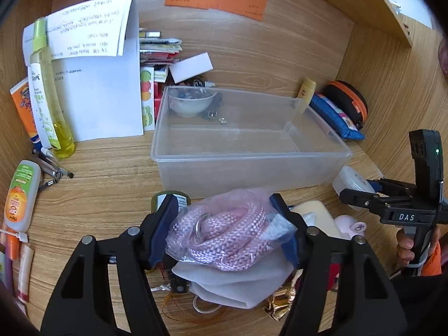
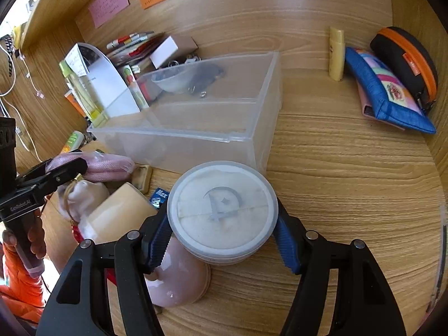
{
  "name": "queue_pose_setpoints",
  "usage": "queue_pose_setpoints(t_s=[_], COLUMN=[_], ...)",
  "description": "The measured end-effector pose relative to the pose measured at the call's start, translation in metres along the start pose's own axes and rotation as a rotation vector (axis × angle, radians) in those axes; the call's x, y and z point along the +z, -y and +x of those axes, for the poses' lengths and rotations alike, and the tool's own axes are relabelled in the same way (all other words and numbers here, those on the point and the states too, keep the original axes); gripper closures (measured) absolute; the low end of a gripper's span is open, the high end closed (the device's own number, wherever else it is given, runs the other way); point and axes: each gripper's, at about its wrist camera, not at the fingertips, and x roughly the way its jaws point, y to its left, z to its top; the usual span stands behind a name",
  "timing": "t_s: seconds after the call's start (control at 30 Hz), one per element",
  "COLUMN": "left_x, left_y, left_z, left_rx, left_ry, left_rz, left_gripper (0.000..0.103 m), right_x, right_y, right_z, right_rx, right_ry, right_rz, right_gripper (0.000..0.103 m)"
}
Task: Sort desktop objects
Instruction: 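Lift the bagged pink rope with the left gripper while the right gripper lifts the white container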
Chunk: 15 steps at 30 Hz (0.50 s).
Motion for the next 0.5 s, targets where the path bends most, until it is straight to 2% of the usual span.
queue_pose_setpoints(t_s=[0.5], left_x=[0.003], left_y=[0.000], left_z=[-0.042], left_rx=[0.038], left_ry=[0.078], left_rz=[-0.003], left_gripper=[0.042], right_x=[0.001], right_y=[-0.010], right_z=[-0.022], right_rx=[0.016], right_ry=[0.057], right_rz=[-0.021], right_gripper=[0.041])
